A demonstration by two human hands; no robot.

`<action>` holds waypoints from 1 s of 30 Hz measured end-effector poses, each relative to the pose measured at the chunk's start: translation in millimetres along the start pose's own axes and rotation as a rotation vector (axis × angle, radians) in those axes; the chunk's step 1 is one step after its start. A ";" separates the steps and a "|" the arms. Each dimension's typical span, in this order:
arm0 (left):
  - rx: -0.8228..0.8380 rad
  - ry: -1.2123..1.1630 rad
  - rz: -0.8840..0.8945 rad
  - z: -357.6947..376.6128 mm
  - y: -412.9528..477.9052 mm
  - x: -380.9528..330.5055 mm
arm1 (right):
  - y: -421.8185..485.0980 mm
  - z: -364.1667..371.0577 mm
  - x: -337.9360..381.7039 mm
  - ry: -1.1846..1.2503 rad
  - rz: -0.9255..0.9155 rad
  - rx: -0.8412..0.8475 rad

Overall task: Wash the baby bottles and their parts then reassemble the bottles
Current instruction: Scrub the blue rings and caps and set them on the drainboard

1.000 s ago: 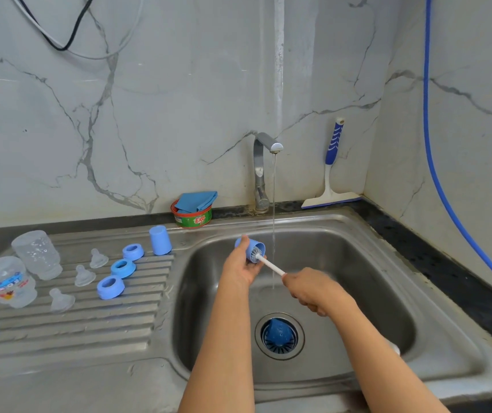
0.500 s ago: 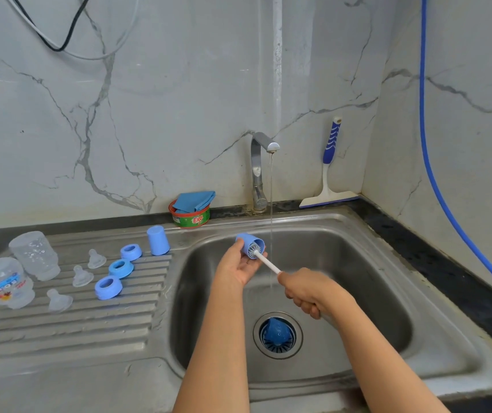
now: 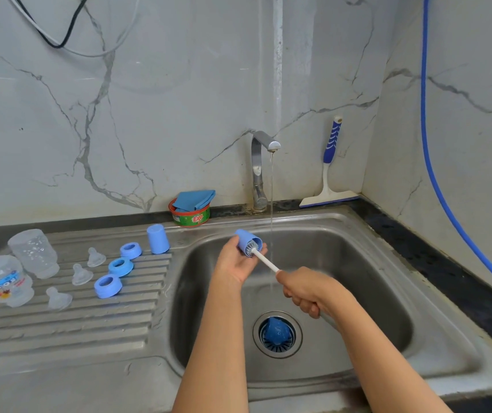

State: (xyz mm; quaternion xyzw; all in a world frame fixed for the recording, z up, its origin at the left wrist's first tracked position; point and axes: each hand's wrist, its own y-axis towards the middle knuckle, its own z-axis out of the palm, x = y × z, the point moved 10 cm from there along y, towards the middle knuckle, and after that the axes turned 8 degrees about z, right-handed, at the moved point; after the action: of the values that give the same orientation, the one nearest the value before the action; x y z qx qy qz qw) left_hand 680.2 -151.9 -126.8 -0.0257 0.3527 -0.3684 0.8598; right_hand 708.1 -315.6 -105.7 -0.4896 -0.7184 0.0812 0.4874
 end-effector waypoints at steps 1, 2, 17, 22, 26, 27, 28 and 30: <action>-0.016 0.031 0.007 -1.1 -1.9 0.5 | 0.4 -4.5 0.4 -0.047 -0.013 -0.052; -0.036 0.069 0.012 -3.5 -3.4 1.0 | 1.6 -9.4 2.0 -0.123 -0.037 -0.120; -0.026 -0.027 0.029 -0.9 -2.1 -4.8 | 3.4 -1.0 4.9 -0.031 -0.071 -0.053; -0.162 0.176 -0.015 -19.7 -6.4 4.4 | 6.6 -17.6 14.6 -0.418 -0.168 -0.339; -0.087 0.104 0.016 -7.7 -0.6 2.9 | 2.8 8.0 3.9 -0.051 -0.075 -0.024; -0.055 0.041 0.020 -2.4 -1.1 0.2 | 2.4 11.5 2.5 0.016 -0.050 0.028; -0.025 -0.025 0.015 1.2 -0.3 0.1 | 2.0 13.2 0.6 0.062 -0.030 0.065; 0.018 -0.092 0.025 7.6 -1.4 -3.4 | 2.8 15.7 -0.6 0.123 -0.003 0.140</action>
State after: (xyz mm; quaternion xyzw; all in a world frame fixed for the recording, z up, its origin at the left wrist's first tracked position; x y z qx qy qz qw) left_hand 682.5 -152.3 -118.7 -0.0305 0.3097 -0.3593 0.8798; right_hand 697.6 -308.9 -115.8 -0.4574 -0.6803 0.1001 0.5638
